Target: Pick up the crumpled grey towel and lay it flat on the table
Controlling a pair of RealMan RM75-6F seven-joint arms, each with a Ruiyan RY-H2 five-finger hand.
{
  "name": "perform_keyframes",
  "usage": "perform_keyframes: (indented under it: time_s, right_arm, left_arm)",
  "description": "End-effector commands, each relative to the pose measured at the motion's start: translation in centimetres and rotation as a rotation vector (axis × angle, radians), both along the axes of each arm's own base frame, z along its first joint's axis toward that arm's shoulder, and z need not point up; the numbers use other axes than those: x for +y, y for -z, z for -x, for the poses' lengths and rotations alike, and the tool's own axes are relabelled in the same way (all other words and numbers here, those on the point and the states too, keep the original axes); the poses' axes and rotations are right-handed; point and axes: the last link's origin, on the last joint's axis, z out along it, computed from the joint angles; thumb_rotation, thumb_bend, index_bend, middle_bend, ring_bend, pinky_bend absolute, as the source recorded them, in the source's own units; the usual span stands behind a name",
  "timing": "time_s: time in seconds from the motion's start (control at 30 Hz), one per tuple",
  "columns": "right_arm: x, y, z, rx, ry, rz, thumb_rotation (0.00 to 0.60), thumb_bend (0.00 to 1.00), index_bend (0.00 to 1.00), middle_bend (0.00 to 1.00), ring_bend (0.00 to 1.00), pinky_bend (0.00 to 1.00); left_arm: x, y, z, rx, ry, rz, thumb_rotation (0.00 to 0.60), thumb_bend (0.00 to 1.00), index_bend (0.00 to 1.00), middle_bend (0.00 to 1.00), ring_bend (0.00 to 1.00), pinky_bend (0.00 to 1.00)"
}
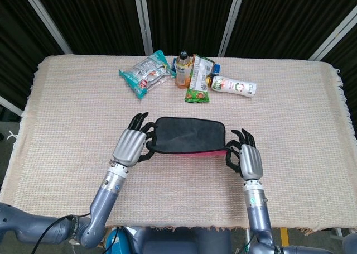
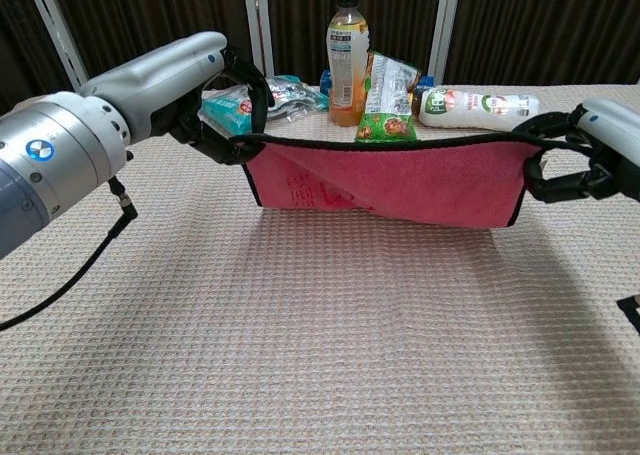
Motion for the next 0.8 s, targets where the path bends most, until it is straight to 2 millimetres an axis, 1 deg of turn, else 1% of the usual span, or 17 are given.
perform_keyframes:
  time_s: [0.03, 0.27, 0.4, 0.63, 0.8]
  right_arm:
    - [0.9, 0.6, 0.6, -0.002, 0.009, -0.016, 0.6, 0.61, 0.58, 0.19, 0.0, 0.04]
    - [2.3, 1.7, 1.7, -0.014, 0.025, -0.041, 0.6, 0.61, 0.58, 0.19, 0.0, 0.04]
    - [3.0, 2.4, 2.4, -0.009, 0.036, -0.056, 0.6, 0.61, 0.58, 0.19, 0.0, 0.04]
    - [3.6, 3.4, 3.3, -0.013, 0.057, -0.075, 0.6, 0.61, 0.58, 0.19, 0.0, 0.04]
    - [3.9, 3.8, 3.7, -0.015, 0.064, -0.082, 0.6, 0.61, 0.58, 0.19, 0.0, 0.04]
  left_arm:
    - [-0.6, 0.3, 0.3, -0.013, -0.005, 0.014, 0.6, 0.62, 0.7, 0.27, 0.04, 0.02]
    - [-1.4, 1.0, 1.1, -0.023, -0.017, 0.042, 0.6, 0.62, 0.7, 0.27, 0.04, 0.02]
    - [-1.8, 1.8, 1.7, -0.026, -0.031, 0.067, 0.6, 0.62, 0.7, 0.27, 0.04, 0.02]
    - [-2.2, 3.2, 2.5, -0.022, -0.051, 0.102, 0.6, 0.62, 0.7, 0.27, 0.04, 0.02]
    - [-2.4, 4.0, 2.5, -0.03, -0.061, 0.119, 0.6, 0.62, 0.69, 0.27, 0.04, 0.02]
